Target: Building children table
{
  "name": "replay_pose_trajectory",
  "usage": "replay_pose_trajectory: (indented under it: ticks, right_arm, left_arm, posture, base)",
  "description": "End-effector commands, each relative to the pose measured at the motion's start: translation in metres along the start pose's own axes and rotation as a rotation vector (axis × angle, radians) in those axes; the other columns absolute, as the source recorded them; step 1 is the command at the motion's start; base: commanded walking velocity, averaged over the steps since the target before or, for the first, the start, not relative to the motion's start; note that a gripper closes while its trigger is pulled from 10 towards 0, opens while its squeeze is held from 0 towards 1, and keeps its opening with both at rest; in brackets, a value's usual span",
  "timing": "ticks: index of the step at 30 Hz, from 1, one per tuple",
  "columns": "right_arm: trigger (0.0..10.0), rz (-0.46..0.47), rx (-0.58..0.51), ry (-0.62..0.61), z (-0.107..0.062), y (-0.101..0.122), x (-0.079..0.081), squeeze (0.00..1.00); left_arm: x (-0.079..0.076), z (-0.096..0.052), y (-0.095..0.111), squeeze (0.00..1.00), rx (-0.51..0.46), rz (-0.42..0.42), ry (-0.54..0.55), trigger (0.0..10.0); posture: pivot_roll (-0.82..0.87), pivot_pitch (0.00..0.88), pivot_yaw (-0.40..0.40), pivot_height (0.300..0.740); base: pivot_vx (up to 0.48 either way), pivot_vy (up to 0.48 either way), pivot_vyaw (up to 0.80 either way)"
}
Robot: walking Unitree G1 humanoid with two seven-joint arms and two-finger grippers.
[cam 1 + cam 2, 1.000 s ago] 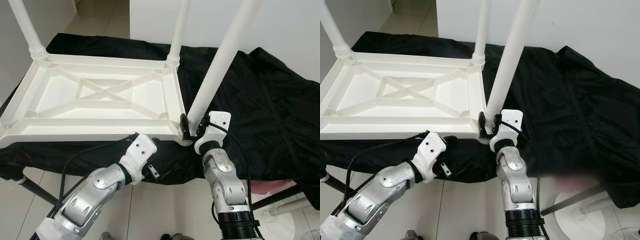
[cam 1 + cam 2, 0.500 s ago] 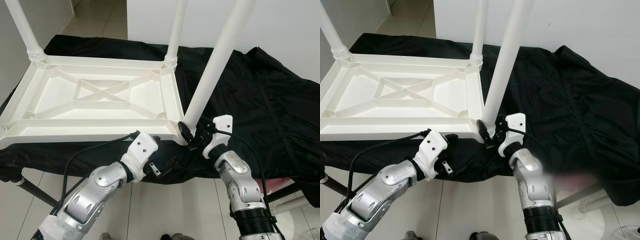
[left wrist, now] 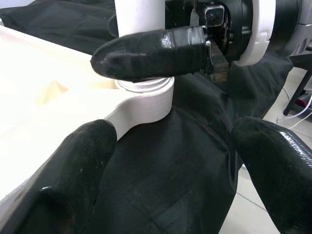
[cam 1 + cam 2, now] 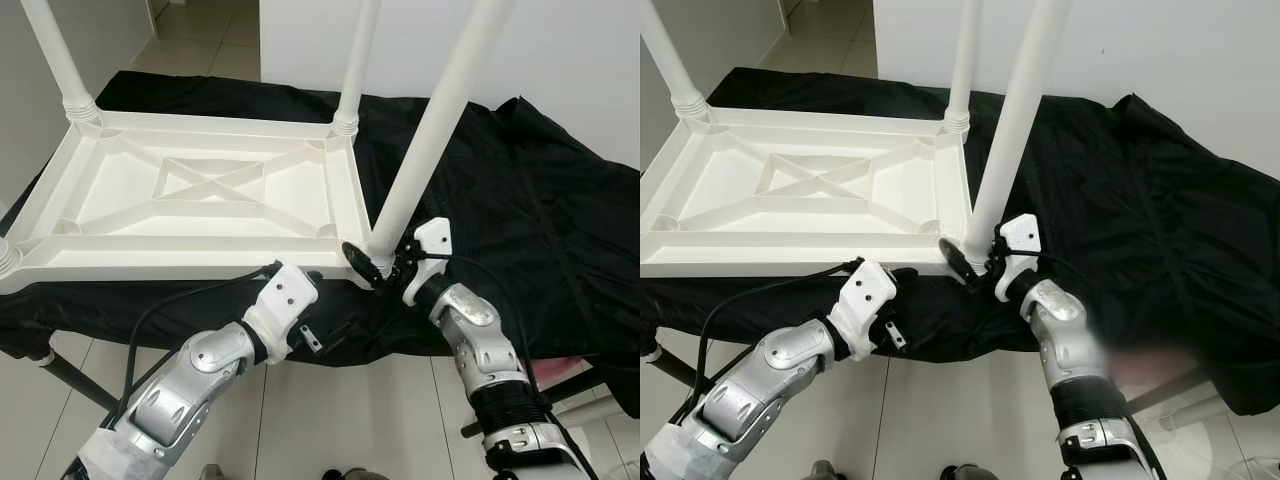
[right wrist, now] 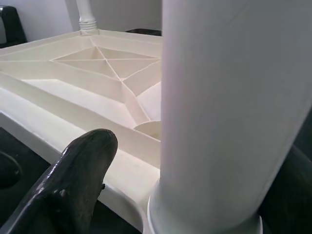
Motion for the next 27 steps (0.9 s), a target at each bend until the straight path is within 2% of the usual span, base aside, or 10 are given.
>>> replay_pose_trajectory:
  ticks: [1, 9, 10, 11, 12, 13, 14, 27]
  right_arm:
    - [10.0, -0.013, 0.007, 0.016, 0.001, -0.001, 0.001, 0.0]
    - [10.0, -0.036, -0.003, 0.033, 0.004, 0.003, -0.005, 0.0]
    - [8.8, -0.044, -0.006, 0.031, 0.005, 0.004, -0.007, 0.0]
    - [5.1, -0.048, -0.007, 0.03, 0.006, 0.005, -0.01, 0.0]
    - [2.2, -0.053, -0.004, 0.027, 0.006, 0.004, -0.012, 0.0]
    - [2.2, -0.056, -0.001, 0.025, 0.005, 0.004, -0.013, 0.0]
    - [0.0, -0.056, 0.005, 0.024, 0.004, 0.002, -0.014, 0.0]
    - [0.0, -0.02, 0.041, 0.005, -0.002, -0.012, -0.016, 0.0]
  left_arm:
    - [-0.015, 0.001, 0.0, 0.0, -0.015, 0.012, -0.127, 10.0]
    - [-0.015, 0.003, 0.001, 0.0, -0.02, 0.017, -0.129, 10.0]
    - [-0.015, 0.004, 0.002, 0.0, -0.021, 0.018, -0.129, 10.0]
    - [-0.015, 0.004, 0.002, 0.0, -0.021, 0.019, -0.129, 10.0]
    - [-0.015, 0.004, 0.001, 0.0, -0.021, 0.02, -0.129, 10.0]
    - [-0.014, 0.004, 0.001, 0.0, -0.021, 0.02, -0.129, 10.0]
    - [-0.015, 0.004, 0.001, 0.0, -0.021, 0.02, -0.128, 10.0]
    - [-0.015, 0.002, 0.001, 0.0, -0.02, 0.019, -0.127, 10.0]
  posture:
    - [0.02, 0.085, -0.062, 0.74]
    - [0.02, 0.083, -0.064, 0.74]
    - [0.02, 0.083, -0.064, 0.74]
    - [0.02, 0.081, -0.066, 0.74]
    - [0.02, 0.081, -0.066, 0.74]
    - [0.02, 0.081, -0.066, 0.74]
    - [0.02, 0.081, -0.066, 0.74]
    - [0.02, 0.083, -0.068, 0.74]
  base:
    - [0.0, 0.0, 0.0]
    - [0.0, 0.0, 0.0]
    - [0.0, 0.0, 0.0]
    - [0.0, 0.0, 0.0]
    - [0.0, 0.0, 0.0]
    - [0.0, 0.0, 0.0]
    - [0.0, 0.0, 0.0]
    - [0.0, 0.0, 0.0]
Point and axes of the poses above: a point about 5 cm out from each wrist's last joint towards the gripper, its own z axis pointing out of the wrist towards the gripper, its own y axis along the axis of the wrist's last joint, x = y × z, the point moved 5 cm from there along z, pointing out of the wrist towards the gripper, and after that the axes turned 8 degrees about z, right-handed, at the moved point
